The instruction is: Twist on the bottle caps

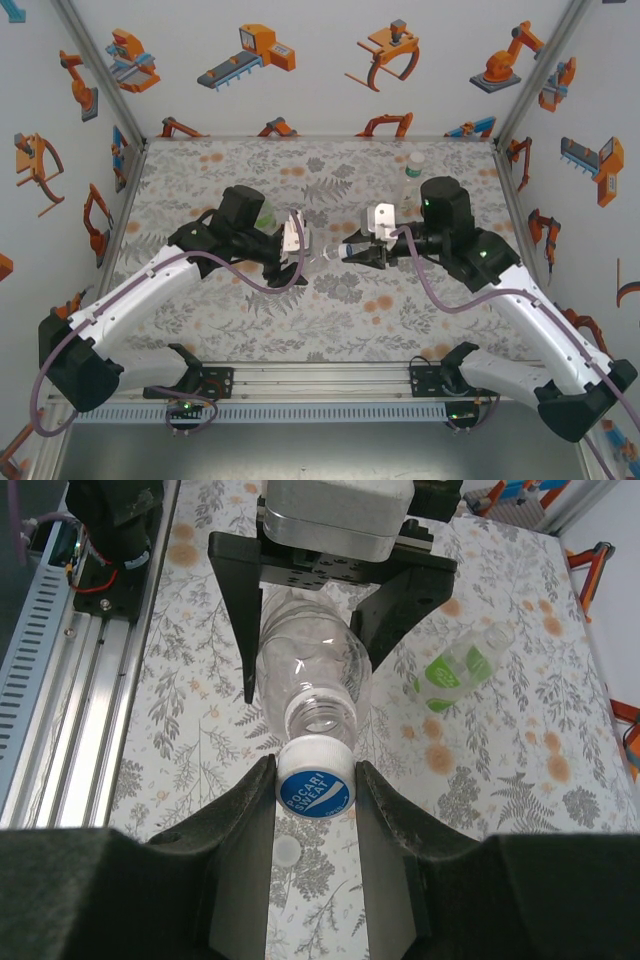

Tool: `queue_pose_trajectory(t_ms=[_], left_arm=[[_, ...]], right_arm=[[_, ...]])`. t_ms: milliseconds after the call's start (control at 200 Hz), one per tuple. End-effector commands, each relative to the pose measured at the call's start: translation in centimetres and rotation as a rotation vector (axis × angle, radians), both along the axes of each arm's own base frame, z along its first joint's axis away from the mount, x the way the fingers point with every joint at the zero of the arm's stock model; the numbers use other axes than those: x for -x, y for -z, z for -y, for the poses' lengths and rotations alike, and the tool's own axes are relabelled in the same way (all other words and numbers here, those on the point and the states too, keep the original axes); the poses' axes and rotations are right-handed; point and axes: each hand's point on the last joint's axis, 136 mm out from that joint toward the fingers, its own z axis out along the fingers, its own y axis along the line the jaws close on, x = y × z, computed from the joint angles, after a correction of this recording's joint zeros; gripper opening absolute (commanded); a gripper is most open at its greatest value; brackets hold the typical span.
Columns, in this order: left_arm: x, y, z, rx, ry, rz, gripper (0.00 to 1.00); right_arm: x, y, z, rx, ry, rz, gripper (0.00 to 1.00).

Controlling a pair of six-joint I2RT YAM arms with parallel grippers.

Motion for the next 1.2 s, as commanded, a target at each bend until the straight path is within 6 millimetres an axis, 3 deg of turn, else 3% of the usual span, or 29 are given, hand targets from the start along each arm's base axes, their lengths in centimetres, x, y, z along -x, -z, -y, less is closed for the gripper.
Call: queue_pose_trajectory(t_ms=[0, 551, 1197], left_arm=[[1.1, -1.4, 0.0, 0.038, 0.054, 0.016, 0.00], [1.1, -1.1, 0.2, 0.032, 0.057, -0.003, 0.00], [1.4, -2.3, 0.0, 0.069, 0.058, 0.025, 0.00]], right_arm=[[0.9, -1.3, -0.4, -0.030, -0.070, 0.039, 0.00], [1.0, -0.5, -1.5, 0.039, -0.112, 0.052, 0.00], [2.0, 0.8, -2.4, 0.107, -0.170, 0.054, 0.00]])
